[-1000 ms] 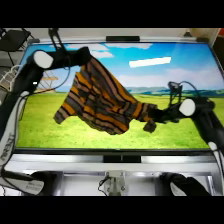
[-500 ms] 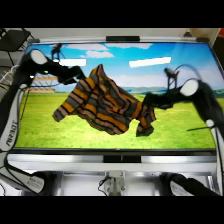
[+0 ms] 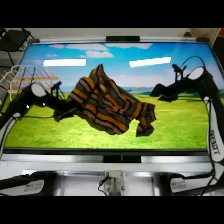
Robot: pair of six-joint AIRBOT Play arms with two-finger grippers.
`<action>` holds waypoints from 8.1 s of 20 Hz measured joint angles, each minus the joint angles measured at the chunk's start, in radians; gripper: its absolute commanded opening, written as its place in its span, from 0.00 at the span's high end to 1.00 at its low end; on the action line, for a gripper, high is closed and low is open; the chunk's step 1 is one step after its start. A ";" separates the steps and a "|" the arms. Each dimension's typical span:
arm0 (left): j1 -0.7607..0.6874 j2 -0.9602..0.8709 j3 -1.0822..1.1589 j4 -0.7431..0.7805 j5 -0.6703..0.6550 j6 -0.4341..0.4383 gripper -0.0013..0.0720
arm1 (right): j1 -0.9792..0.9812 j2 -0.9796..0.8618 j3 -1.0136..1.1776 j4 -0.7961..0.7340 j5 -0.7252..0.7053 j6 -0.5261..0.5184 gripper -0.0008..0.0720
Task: Fold the shirts.
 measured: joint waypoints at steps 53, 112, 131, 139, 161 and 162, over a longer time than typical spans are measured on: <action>-0.053 0.042 -0.166 0.193 0.210 -0.148 0.44 | 0.150 0.078 -0.026 0.097 -0.040 0.024 0.09; -0.103 0.575 0.199 0.352 -0.206 0.062 0.90 | 0.688 0.676 -0.492 0.117 -0.317 0.206 0.21; -0.089 0.627 -0.153 0.415 -0.248 0.015 0.90 | 0.452 0.175 -0.433 0.286 -0.107 -0.024 0.08; -0.090 0.664 -0.154 0.411 -0.229 0.013 0.90 | 0.435 0.140 -0.369 0.364 -0.095 -0.002 0.08; -0.089 0.563 0.513 0.095 0.415 0.076 0.90 | 0.077 0.438 0.441 0.182 -0.016 -0.058 0.90; -0.089 0.562 0.502 0.143 0.299 0.084 0.90 | 0.077 0.481 0.401 0.081 0.053 -0.033 0.90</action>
